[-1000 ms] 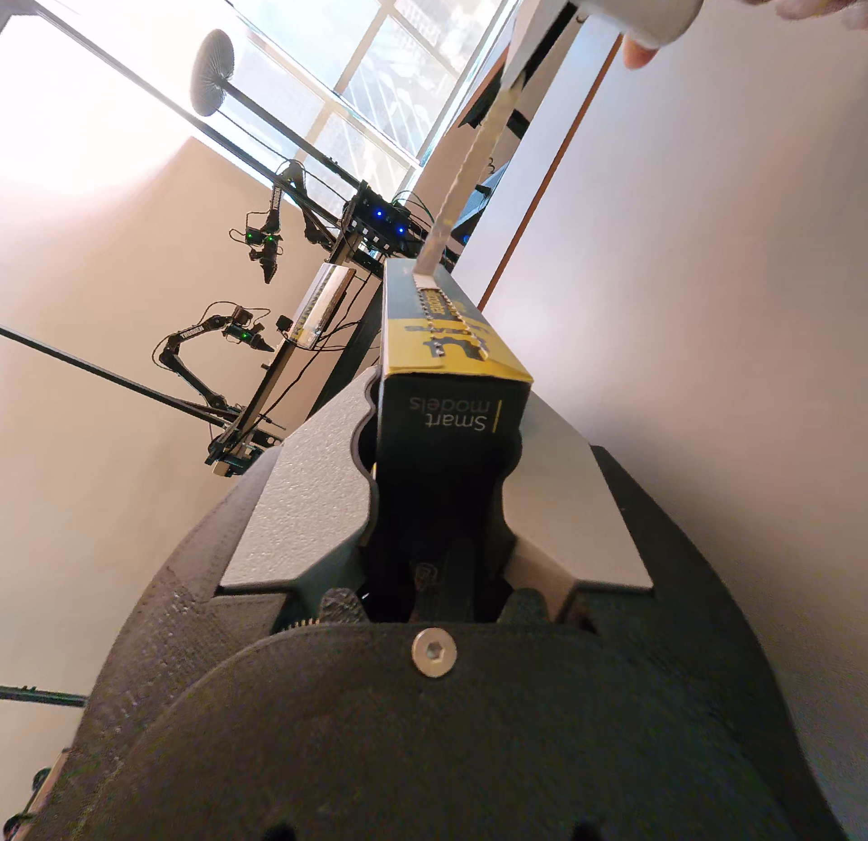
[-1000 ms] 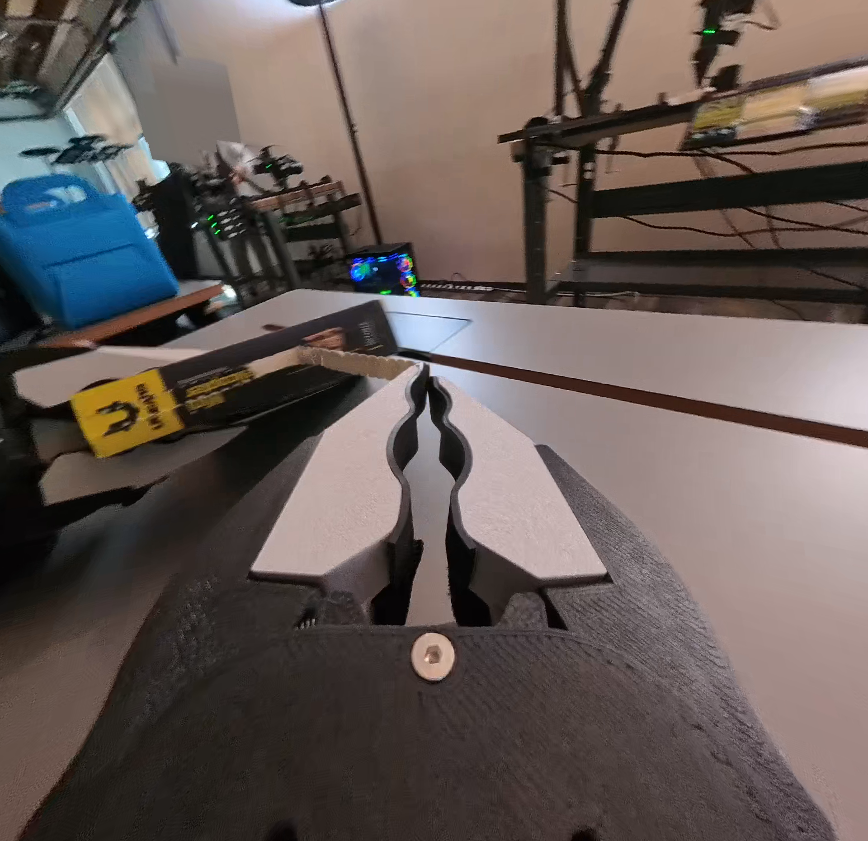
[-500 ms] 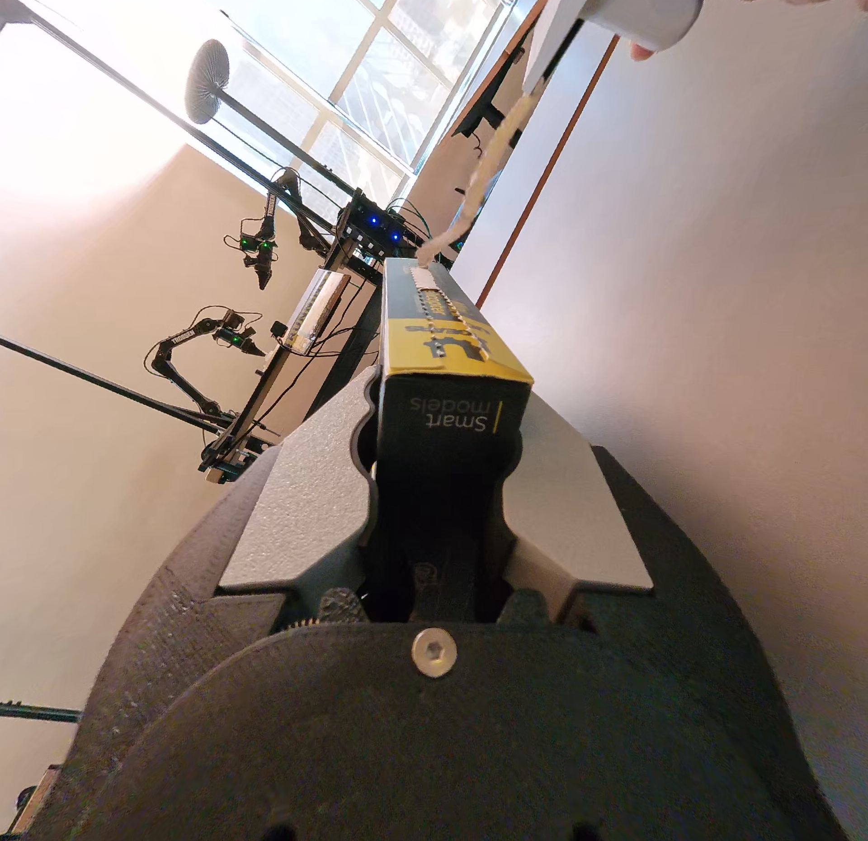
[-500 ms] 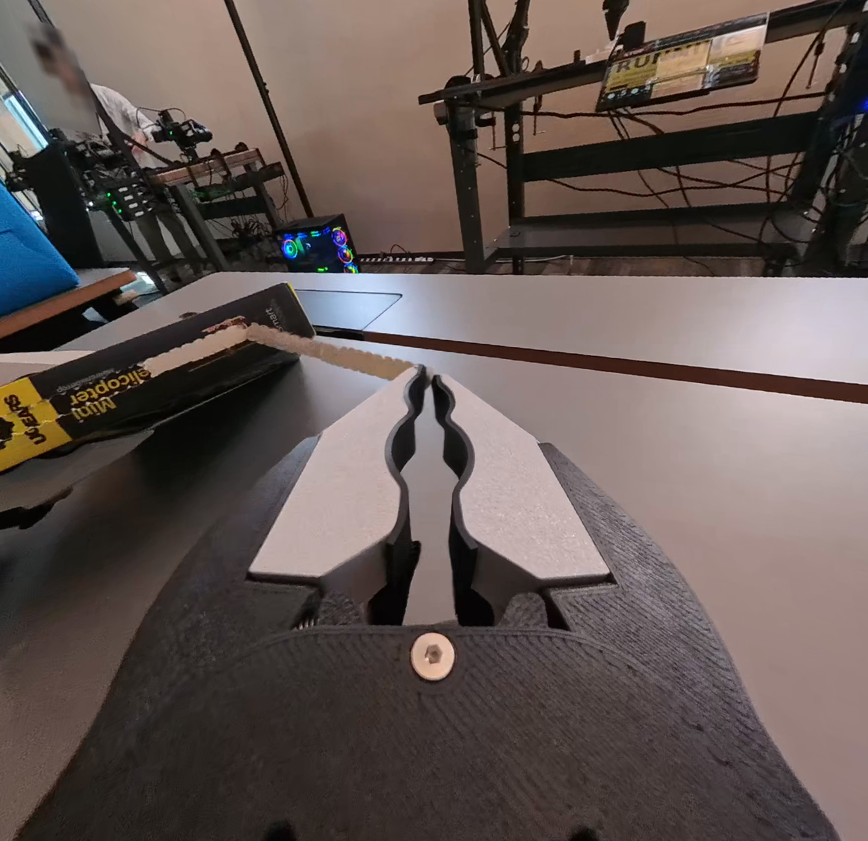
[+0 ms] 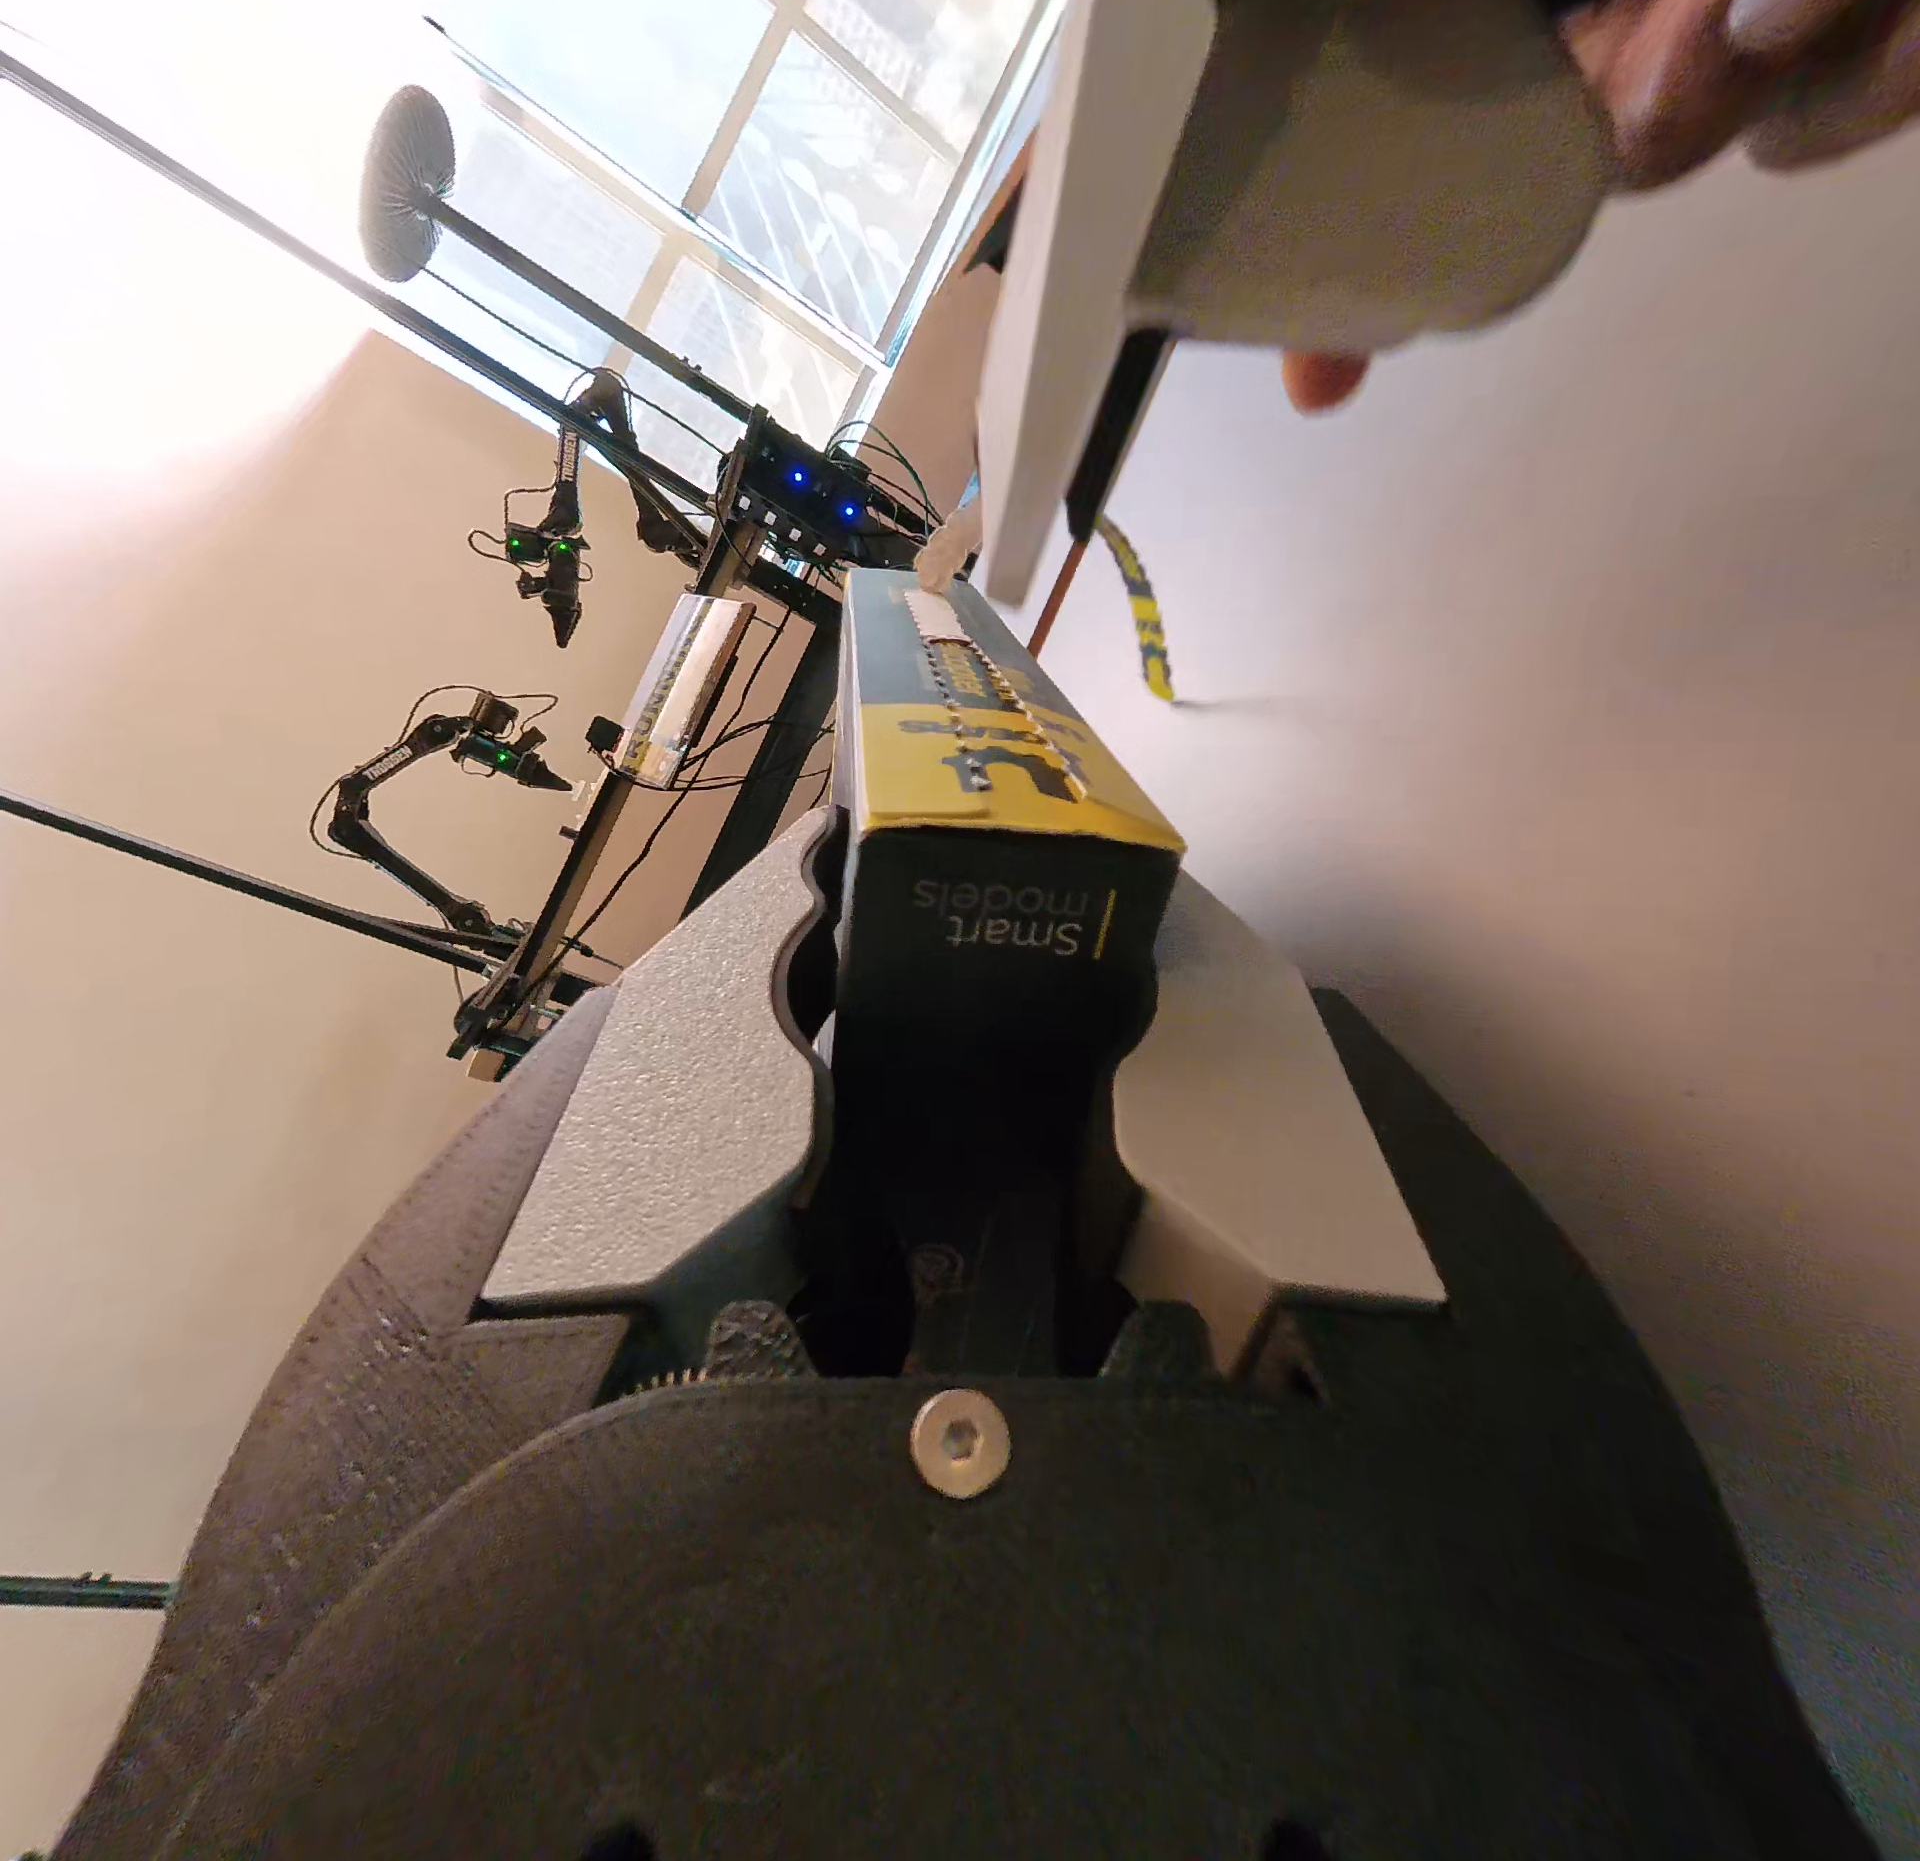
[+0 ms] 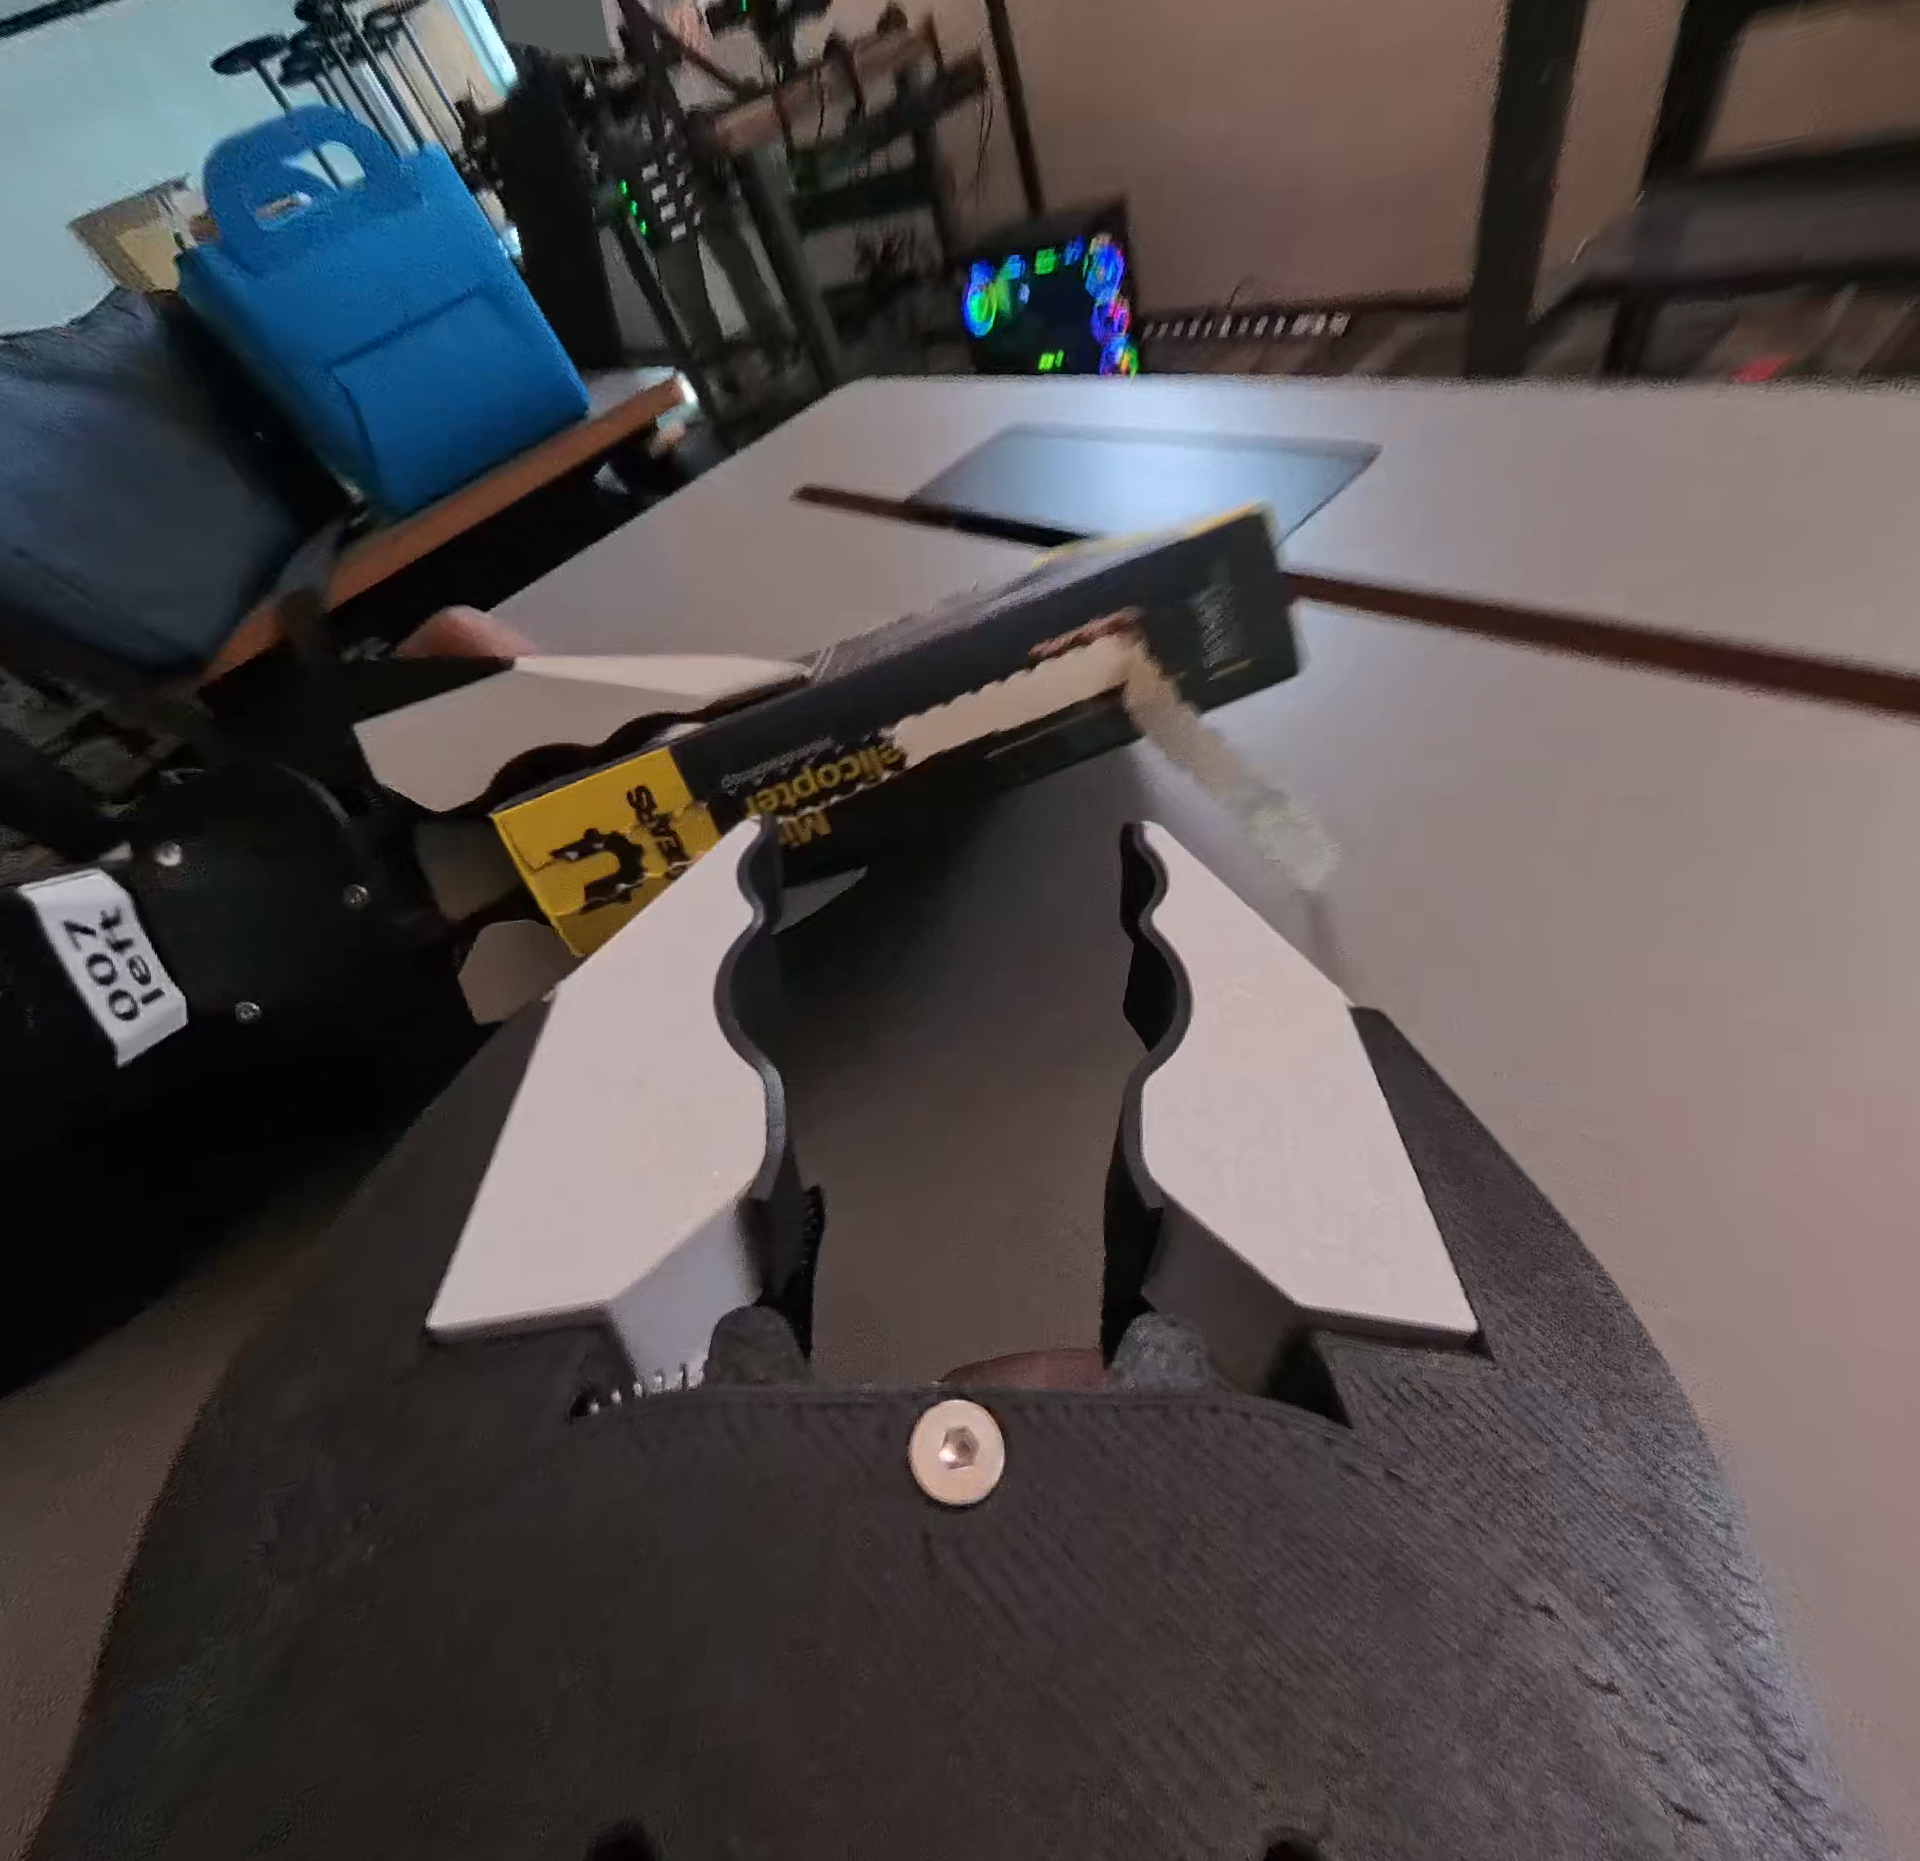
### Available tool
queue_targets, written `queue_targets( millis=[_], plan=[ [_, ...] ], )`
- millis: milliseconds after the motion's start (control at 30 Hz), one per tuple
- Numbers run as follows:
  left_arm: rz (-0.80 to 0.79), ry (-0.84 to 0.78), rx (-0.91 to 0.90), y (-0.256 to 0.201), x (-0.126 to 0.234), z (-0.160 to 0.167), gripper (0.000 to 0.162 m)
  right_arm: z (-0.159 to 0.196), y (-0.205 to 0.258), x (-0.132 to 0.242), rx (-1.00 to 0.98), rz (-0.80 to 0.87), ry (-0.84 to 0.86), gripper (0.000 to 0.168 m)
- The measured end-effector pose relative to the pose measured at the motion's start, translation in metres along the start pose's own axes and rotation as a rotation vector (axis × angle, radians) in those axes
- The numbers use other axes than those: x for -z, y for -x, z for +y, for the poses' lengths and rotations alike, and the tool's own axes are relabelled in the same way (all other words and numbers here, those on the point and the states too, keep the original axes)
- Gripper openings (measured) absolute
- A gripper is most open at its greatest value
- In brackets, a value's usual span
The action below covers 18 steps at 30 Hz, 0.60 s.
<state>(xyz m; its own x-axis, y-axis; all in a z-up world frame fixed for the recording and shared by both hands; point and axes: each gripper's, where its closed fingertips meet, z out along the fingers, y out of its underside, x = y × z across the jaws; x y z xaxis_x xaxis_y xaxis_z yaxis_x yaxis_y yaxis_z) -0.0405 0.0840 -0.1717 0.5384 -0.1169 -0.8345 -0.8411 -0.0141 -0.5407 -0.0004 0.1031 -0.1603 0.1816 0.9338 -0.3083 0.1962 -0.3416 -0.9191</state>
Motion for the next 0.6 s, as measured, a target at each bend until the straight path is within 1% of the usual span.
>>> queue_targets(
  millis=[100,200,300,400,500,600],
  plan=[
    [0.004,0.003,-0.011,-0.001,0.000,0.000,0.045,0.014,0.004,-0.015,-0.166,-0.032,0.030,0.066],
    [0.005,0.005,-0.016,-0.002,-0.001,0.000,0.045,0.014,0.003,-0.019,-0.336,-0.086,0.008,0.065],
    [0.012,0.010,-0.031,-0.005,-0.001,0.000,0.045,0.012,0.003,-0.019,-0.441,-0.131,-0.017,0.065],
    [0.013,0.011,-0.032,-0.005,-0.001,-0.001,0.046,0.015,0.003,-0.021,-0.474,-0.129,-0.009,0.063],
    [0.015,0.010,-0.031,-0.005,-0.001,0.000,0.046,0.019,-0.004,-0.020,-0.496,-0.094,0.007,0.052],
    [0.023,0.018,-0.052,-0.008,-0.002,-0.001,0.045,0.023,-0.006,-0.019,-0.510,-0.085,0.029,0.051]
  ],
)
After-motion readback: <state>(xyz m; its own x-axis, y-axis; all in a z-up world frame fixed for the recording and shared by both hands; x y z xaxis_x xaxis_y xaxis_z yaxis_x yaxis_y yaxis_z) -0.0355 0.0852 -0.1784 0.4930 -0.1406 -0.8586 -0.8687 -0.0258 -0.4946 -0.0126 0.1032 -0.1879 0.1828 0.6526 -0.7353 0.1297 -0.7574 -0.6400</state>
